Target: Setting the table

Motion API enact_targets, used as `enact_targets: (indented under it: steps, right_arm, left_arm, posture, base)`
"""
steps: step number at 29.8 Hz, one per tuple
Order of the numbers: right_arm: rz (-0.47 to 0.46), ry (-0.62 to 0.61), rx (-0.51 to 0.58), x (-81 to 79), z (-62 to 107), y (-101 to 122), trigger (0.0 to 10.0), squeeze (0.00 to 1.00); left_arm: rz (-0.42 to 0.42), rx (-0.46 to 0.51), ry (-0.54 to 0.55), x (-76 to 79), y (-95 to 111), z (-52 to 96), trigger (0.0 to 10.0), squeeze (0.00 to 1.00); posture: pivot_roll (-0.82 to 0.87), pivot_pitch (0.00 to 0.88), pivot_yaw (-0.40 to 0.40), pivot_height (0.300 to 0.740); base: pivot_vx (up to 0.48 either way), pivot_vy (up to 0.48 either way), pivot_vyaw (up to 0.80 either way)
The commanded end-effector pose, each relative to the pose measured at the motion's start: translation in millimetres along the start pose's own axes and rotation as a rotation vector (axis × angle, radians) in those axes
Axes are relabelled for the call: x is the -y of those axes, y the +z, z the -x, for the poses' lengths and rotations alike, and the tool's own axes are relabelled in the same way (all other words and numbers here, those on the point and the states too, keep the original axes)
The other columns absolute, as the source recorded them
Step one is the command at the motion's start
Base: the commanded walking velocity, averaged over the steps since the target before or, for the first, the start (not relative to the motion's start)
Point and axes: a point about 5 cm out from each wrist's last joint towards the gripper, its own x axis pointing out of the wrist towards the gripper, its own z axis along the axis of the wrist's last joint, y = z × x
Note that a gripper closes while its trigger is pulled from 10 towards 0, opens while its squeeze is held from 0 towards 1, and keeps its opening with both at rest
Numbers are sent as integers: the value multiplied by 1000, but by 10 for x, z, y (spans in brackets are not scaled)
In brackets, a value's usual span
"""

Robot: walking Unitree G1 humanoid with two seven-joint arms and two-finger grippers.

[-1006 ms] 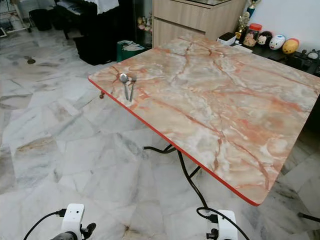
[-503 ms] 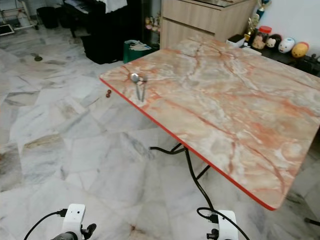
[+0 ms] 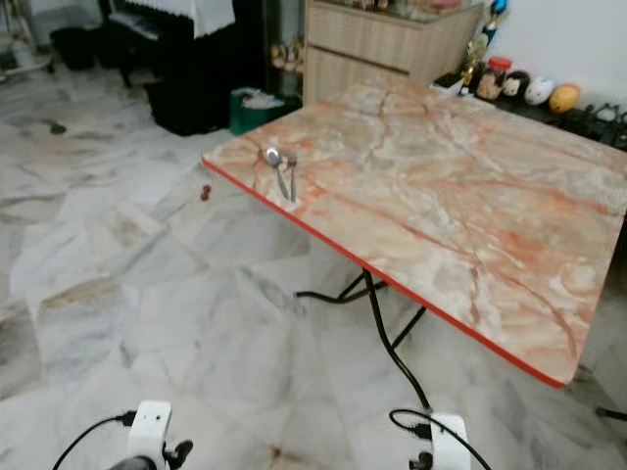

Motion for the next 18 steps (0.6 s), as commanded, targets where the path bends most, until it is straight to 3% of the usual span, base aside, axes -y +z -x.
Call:
enact_targets:
  steps: [1,5,18]
  right_arm:
    - [-7,-18,-3,61,10,-24,10000,0]
    - [-8,-19,-4,61,10,-25,10000,0]
    - [-12,-22,-2,62,9,-17,10000,0]
  left_arm:
    - [-2,-2,-8,46,17,-7,10000,0]
    - [-1,2,-8,46,29,-9,10000,0]
    - [-9,30,-10,60,131,-26,10000,0]
  posture:
    - [89,0,-30,740]
    - [89,0,-30,740]
    - [90,0,-30,740]
  base:
    - [0,435,0]
    - [0,370,0]
    - [0,0,0]
